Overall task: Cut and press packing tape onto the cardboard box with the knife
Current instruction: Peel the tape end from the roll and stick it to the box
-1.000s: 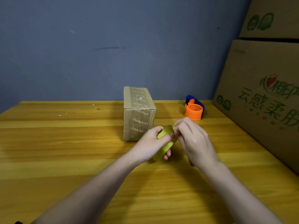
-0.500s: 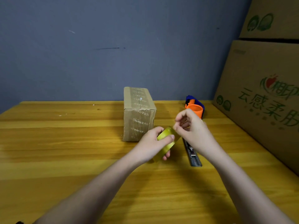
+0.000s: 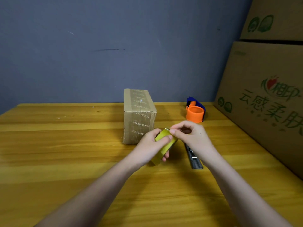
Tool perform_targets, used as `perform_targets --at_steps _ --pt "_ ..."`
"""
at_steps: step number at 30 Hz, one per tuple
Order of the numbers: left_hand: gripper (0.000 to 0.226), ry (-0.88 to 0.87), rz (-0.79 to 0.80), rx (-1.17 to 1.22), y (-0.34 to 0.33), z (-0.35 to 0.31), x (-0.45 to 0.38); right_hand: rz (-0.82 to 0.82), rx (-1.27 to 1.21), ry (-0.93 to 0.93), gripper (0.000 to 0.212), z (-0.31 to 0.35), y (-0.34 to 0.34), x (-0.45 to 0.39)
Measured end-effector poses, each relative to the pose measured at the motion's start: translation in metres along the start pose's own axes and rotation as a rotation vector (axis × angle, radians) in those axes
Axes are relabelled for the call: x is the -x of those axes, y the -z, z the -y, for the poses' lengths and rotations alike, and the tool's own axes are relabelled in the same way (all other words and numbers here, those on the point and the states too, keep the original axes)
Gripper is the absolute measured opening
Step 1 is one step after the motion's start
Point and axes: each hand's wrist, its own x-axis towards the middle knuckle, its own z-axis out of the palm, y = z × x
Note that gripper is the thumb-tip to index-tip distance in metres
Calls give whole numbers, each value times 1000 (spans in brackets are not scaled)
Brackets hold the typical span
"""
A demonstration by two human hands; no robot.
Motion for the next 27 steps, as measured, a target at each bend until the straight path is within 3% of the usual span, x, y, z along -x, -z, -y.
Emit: perform_targets --at_steps 3,7,12,20,27 --pt "9 9 4 0 0 0 0 -125 223 116 5 -7 -5 3" --pt "9 10 6 2 -1 -1 0 -230 730 457 17 -13 -10 11" --pt "10 18 37 5 -3 -5 2 -300 880 636 14 -18 -9 15" --pt "14 28 20 -35 -1 -4 -3 -190 856 576 13 0 -6 18" --pt "14 58 23 -90 -3 -7 -6 -27 1036 504 11 32 2 19"
